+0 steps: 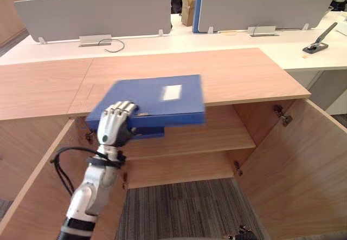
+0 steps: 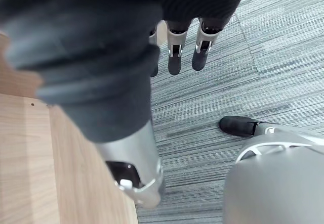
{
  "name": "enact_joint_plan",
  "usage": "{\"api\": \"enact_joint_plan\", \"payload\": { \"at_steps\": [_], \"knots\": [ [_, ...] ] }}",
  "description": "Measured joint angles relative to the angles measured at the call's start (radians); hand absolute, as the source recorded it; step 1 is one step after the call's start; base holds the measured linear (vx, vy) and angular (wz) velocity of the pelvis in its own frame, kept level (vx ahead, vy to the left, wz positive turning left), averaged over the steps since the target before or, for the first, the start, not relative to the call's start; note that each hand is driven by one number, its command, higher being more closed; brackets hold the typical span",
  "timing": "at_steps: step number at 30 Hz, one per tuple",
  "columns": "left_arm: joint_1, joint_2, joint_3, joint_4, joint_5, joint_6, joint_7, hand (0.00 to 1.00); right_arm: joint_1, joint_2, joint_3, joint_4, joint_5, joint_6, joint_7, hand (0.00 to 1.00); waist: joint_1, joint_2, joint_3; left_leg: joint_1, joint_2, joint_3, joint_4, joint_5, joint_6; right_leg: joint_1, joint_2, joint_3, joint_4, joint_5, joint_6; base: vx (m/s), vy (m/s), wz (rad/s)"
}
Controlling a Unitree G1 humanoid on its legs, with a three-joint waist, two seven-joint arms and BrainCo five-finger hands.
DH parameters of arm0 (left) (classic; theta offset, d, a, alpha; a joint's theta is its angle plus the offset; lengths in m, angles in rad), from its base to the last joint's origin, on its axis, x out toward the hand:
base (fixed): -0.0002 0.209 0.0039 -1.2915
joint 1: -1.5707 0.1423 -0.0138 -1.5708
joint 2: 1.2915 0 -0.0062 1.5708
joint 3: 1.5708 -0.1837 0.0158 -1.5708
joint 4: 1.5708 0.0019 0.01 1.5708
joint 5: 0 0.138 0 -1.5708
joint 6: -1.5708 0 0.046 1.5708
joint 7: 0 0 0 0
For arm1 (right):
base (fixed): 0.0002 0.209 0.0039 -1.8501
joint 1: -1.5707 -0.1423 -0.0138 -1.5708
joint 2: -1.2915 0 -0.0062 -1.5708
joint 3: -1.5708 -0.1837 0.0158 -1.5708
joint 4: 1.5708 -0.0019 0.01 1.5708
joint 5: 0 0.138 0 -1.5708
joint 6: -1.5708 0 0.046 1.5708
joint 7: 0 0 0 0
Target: Walk over to the cabinet, pick up the folder, carry it to the office cabinet, place the folder inside the office cabinet, then close the office cabinet door
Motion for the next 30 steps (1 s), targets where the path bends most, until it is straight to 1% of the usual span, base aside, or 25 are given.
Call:
{"api": "enact_joint_plan", "payload": {
  "at_steps": [2,3,4,9,12,13,15,17,19,21,23,25,26,27,28,29,30],
  "knots": [
    [0.018,-0.026,-0.045,-0.053,-0.043,-0.046,-0.006,1.0,0.004,0.0,0.0,0.013,0.001,-0.001,-0.002,0.0,0.001,0.003,-0.002,0.0,0.001,0.001,0.0,0.0,0.0,0.0,-0.001,0.004,0.005,0.0,0.0,0.0,0.0,0.0],
    [0.02,-0.037,-0.055,-0.067,-0.05,-0.053,-0.009,1.0,0.004,0.0,0.0,0.019,0.001,-0.001,-0.003,0.0,0.0,0.004,-0.003,0.0,0.001,0.001,0.0,0.0,0.0,0.0,-0.001,0.004,0.005,0.0,0.0,0.0,0.0,0.0],
    [0.028,-0.064,-0.071,-0.102,-0.073,-0.067,-0.012,1.0,0.005,0.0,0.0,0.04,0.001,0.0,-0.003,0.0,0.002,0.007,-0.005,-0.001,0.001,0.001,0.0,0.0,0.0,-0.001,-0.001,0.004,0.006,0.0,0.001,0.0,0.0,0.0],
    [0.045,-0.101,-0.123,-0.198,-0.174,-0.083,-0.018,1.0,0.021,0.001,0.0,0.08,0.02,-0.002,-0.015,0.0,0.004,0.012,-0.008,-0.002,0.001,0.001,0.0,-0.001,0.001,-0.003,-0.002,0.006,0.01,0.0,0.001,0.0,0.0,0.0],
    [0.061,-0.115,-0.142,-0.273,-0.376,-0.117,-0.069,1.0,0.021,0.001,0.001,0.087,0.042,-0.002,-0.02,0.0,0.008,0.016,-0.011,-0.002,0.002,0.0,0.0,-0.001,0.002,-0.006,-0.005,0.006,0.018,-0.003,0.005,0.0,0.0,0.0],
    [0.067,-0.12,-0.144,-0.293,-0.489,-0.131,-0.087,1.0,0.022,0.001,0.001,0.087,0.044,-0.002,-0.024,0.0,0.011,0.019,-0.014,-0.001,0.002,-0.002,0.0,-0.001,0.002,-0.007,-0.007,0.006,0.025,-0.005,0.007,0.0,0.0,0.0],
    [0.072,-0.129,-0.139,-0.324,-0.635,-0.135,-0.1,1.0,0.024,0.001,0.001,0.092,0.049,-0.002,-0.024,0.0,0.017,0.023,-0.017,-0.001,0.001,-0.003,0.0,-0.001,0.002,-0.008,-0.008,0.006,0.029,-0.006,0.008,-0.02,0.004,0.01],
    [0.077,-0.155,-0.128,-0.343,-0.829,-0.148,-0.126,1.0,0.024,0.0,0.002,0.096,0.069,-0.001,-0.024,0.0,0.028,0.023,-0.019,-0.001,0.001,-0.005,0.002,-0.002,0.003,-0.008,-0.01,0.006,0.035,-0.007,0.01,-0.04,0.008,0.03],
    [0.102,-0.192,-0.097,-0.359,-0.961,-0.157,-0.138,1.0,0.026,0.0,0.003,0.096,0.079,-0.001,-0.024,0.0,0.029,0.023,-0.022,-0.001,0.001,-0.008,0.003,-0.002,0.003,-0.009,-0.011,0.005,0.039,-0.01,0.011,-0.05,0.006,0.02],
    [0.123,-0.218,-0.078,-0.361,-1.037,-0.161,-0.147,1.0,0.029,0.0,0.009,0.096,0.085,-0.002,-0.024,0.0,0.031,0.023,-0.024,-0.001,0.0,-0.011,0.003,-0.001,0.003,-0.01,-0.012,0.004,0.046,-0.014,0.012,-0.04,0.003,0.04],
    [0.152,-0.23,-0.073,-0.361,-1.12,-0.161,-0.168,1.0,0.03,0.0,0.026,0.095,0.13,-0.003,-0.025,0.0,0.034,0.022,-0.025,-0.001,0.001,-0.014,0.003,-0.001,0.004,-0.013,-0.013,0.003,0.054,-0.018,0.013,-0.04,0.0,0.04],
    [0.182,-0.237,-0.079,-0.361,-1.206,-0.158,-0.205,1.0,0.03,-0.001,0.051,0.09,0.194,-0.01,-0.031,0.0,0.038,0.021,-0.029,-0.005,0.0,-0.015,0.002,0.0,0.005,-0.02,-0.014,0.003,0.061,-0.022,0.013,-0.02,0.001,0.01],
    [0.191,-0.237,-0.081,-0.361,-1.229,-0.157,-0.215,1.0,0.029,-0.002,0.051,0.082,0.212,-0.011,-0.036,0.0,0.041,0.02,-0.034,-0.009,0.0,-0.016,0.002,0.0,0.005,-0.023,-0.014,0.003,0.061,-0.022,0.013,-0.03,0.002,0.01],
    [0.209,-0.238,-0.083,-0.361,-1.271,-0.157,-0.236,1.0,0.029,0.009,0.07,0.008,0.256,-0.002,-0.05,0.0,0.041,0.017,-0.04,-0.021,-0.001,-0.018,0.002,0.002,0.008,-0.036,-0.013,0.002,0.063,-0.022,0.013,0.0,0.0,0.0],
    [0.229,-0.241,-0.088,-0.361,-1.306,-0.154,-0.25,1.0,0.029,0.018,0.14,-0.129,0.298,0.001,-0.058,0.0,0.04,0.019,-0.041,-0.027,0.0,-0.018,0.002,0.006,0.009,-0.043,-0.012,0.002,0.065,-0.021,0.013,0.0,0.0,0.0],
    [0.251,-0.243,-0.095,-0.361,-1.35,-0.146,-0.266,1.0,0.027,0.021,0.188,-0.234,0.319,-0.002,-0.072,0.0,0.04,0.015,-0.041,-0.026,0.0,-0.018,0.002,0.006,0.009,-0.044,-0.011,0.002,0.066,-0.021,0.013,0.0,0.0,0.0],
    [0.267,-0.245,-0.099,-0.361,-1.381,-0.137,-0.277,1.0,0.026,0.028,0.206,-0.302,0.32,-0.008,-0.083,0.0,0.04,0.011,-0.041,-0.025,0.0,-0.018,0.002,0.006,0.009,-0.044,-0.011,0.002,0.066,-0.021,0.013,0.0,0.0,0.0]
  ]
}}
